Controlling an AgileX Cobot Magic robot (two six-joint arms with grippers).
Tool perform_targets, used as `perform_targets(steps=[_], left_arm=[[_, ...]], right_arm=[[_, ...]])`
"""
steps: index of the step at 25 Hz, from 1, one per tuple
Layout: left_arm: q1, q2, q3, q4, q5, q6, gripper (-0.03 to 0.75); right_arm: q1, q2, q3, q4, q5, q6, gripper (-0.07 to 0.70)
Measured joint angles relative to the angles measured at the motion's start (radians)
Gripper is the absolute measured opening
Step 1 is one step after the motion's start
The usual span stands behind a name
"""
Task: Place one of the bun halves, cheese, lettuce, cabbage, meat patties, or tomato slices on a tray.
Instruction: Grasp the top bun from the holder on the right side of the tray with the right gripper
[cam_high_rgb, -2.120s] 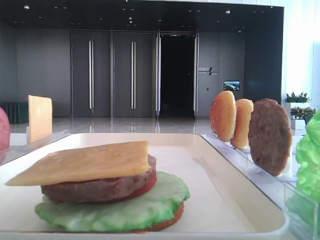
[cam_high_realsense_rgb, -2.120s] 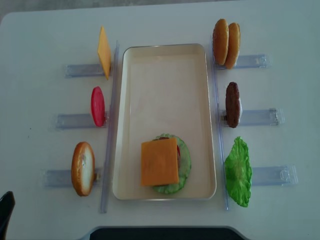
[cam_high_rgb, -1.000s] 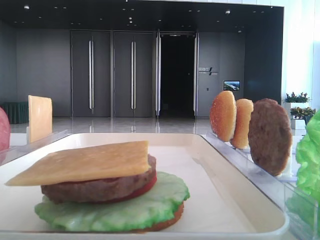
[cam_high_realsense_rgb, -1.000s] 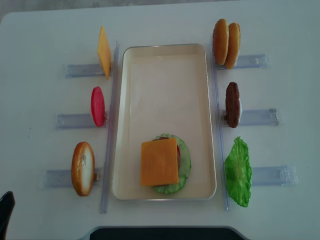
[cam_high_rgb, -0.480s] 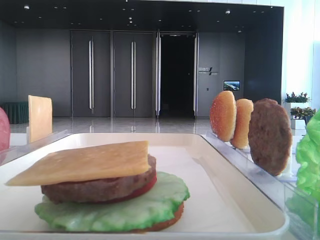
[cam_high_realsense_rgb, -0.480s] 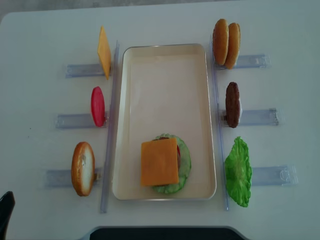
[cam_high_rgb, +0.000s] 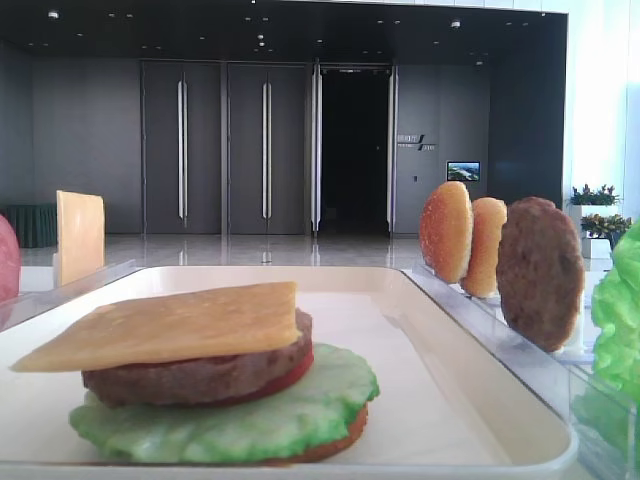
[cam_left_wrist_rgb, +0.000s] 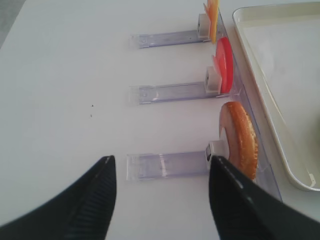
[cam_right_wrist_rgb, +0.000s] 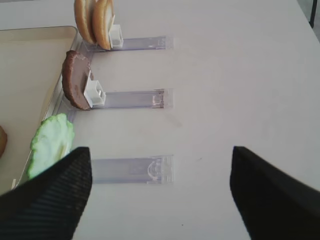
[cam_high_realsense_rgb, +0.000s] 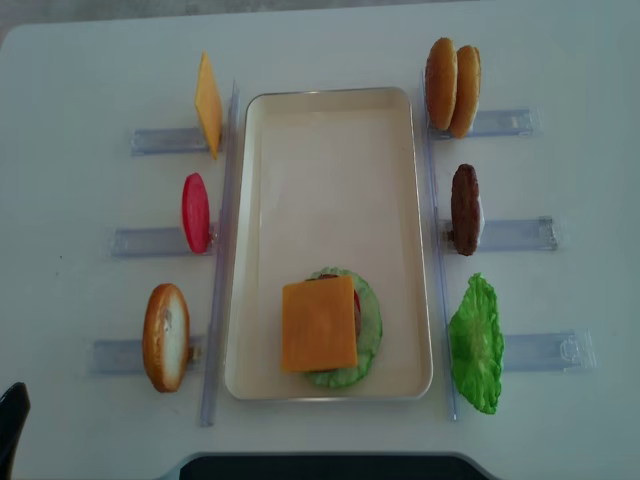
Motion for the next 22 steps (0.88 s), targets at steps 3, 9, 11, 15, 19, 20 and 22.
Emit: perform_targets(steps=[3, 9, 11, 15, 19, 20, 22], left_arm=[[0.000, 0.000, 0.000, 0.000, 0.000, 0.000, 0.450], [0.000, 0.000, 0.000, 0.000, 0.000, 0.000, 0.450], [0.000, 0.000, 0.000, 0.000, 0.000, 0.000, 0.450], [0.000, 0.000, 0.000, 0.000, 0.000, 0.000, 0.450], [0.000, 0.000, 0.000, 0.000, 0.000, 0.000, 0.450], [0.000, 0.000, 0.000, 0.000, 0.000, 0.000, 0.450], [0.000, 0.000, 0.000, 0.000, 0.000, 0.000, 0.450]], right_arm=[[0.000, 0.000, 0.000, -0.001, 0.000, 0.004, 0.542], [0.000, 0.061, 0.000, -0.011, 0.000, 0.024, 0.542], [0.000, 0.152, 0.000, -0.012, -0.001, 0.037, 0.542], [0.000, 0.342, -0.027, -0.012, -0.002, 0.044, 0.542], [0.000, 0.540, -0.118, -0.012, -0.005, 0.046, 0.542], [0.000, 0.579, -0.153, -0.012, -0.006, 0.047, 0.542], [0.000, 0.670, -0.224, -0.012, -0.006, 0.047, 0.542]])
